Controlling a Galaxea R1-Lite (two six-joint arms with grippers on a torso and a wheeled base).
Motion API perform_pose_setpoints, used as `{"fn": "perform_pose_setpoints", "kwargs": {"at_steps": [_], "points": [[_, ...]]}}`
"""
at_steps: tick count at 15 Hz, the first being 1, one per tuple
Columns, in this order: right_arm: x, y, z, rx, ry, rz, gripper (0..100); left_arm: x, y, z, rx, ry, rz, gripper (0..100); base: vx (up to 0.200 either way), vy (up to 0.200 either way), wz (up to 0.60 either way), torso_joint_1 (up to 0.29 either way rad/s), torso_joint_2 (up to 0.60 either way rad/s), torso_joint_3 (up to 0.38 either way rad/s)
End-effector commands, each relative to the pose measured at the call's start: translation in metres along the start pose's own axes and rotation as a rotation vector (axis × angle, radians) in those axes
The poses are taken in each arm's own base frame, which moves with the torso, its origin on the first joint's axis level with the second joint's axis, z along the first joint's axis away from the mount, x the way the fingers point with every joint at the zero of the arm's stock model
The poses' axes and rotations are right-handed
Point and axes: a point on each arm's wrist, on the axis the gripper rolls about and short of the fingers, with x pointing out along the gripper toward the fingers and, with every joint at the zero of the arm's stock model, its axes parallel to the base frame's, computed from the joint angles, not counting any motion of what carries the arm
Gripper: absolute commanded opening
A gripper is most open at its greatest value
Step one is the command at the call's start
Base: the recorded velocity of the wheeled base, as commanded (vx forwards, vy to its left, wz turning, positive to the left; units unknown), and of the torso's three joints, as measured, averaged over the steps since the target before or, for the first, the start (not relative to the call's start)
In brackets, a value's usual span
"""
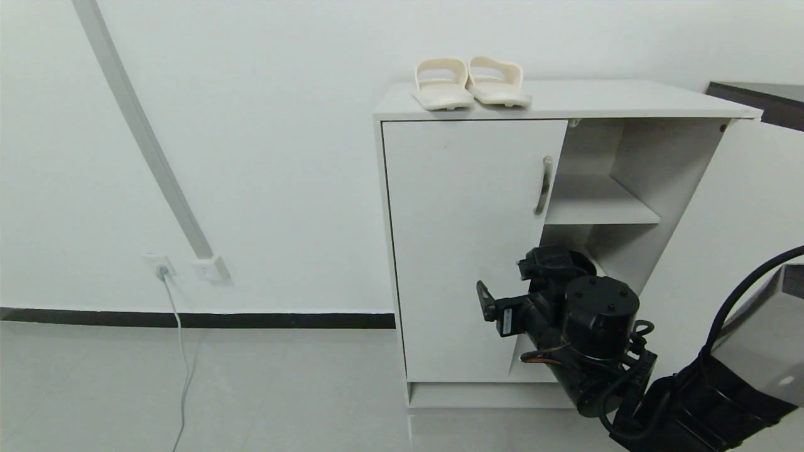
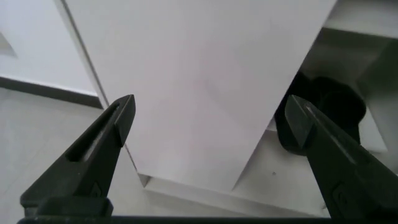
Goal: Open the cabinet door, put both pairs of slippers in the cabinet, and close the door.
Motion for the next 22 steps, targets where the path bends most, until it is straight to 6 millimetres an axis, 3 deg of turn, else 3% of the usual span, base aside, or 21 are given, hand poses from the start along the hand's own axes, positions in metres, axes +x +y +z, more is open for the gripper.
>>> {"fn": "perform_pose_setpoints", "kwargs": {"at_steps": [1,11,22], "points": [[0.0004,-0.0002,-0.0007,-0.001,0.002,-0.002,100,0.0001,0.0000,-0.0002,0.000,0.003,-0.001,0,0.000,0.000,0.00,0.032,-0.48,-0.364],[0.0002,-0.0003,-0.0002,-0.003,0.000,-0.002,100,0.0000,0.0000,0.0002,-0.002,0.002,-0.001,0,0.000,0.000,0.00,0.133,-0.47,-0.335],[-0.0001,-0.0005,0.0001,-0.003,-0.001,0.000,100,0.0000,0.0000,0.0002,-0.002,0.002,-0.001,0,0.000,0.000,0.00,0.206,-0.52,-0.323]]}}
